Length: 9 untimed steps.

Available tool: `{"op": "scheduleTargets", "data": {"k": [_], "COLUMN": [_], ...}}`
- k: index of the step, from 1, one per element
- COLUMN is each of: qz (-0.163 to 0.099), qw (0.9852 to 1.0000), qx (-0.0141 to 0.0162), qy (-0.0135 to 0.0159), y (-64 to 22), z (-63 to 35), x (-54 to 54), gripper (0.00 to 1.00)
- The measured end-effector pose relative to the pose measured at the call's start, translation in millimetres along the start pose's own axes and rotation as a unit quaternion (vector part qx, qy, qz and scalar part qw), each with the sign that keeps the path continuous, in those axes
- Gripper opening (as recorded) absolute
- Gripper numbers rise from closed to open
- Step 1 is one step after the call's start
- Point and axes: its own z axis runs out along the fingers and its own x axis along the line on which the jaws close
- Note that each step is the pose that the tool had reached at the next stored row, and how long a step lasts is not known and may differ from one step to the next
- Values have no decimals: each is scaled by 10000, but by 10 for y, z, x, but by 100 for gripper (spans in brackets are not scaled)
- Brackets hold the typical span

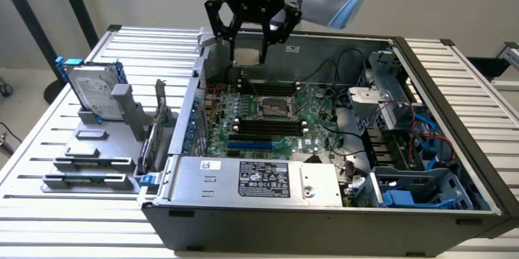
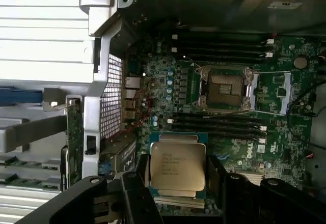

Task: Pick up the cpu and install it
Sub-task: 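Pick up the cpu and move it towards the insertion slot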

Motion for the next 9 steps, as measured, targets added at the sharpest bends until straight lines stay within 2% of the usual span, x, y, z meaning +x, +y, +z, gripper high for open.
{"op": "scheduleTargets", "data": {"k": [9], "qz": [0], "qw": [10000], "qx": [0], "qy": [2], "y": [202], "z": [143], "x": [-303], "gripper": [55]}}
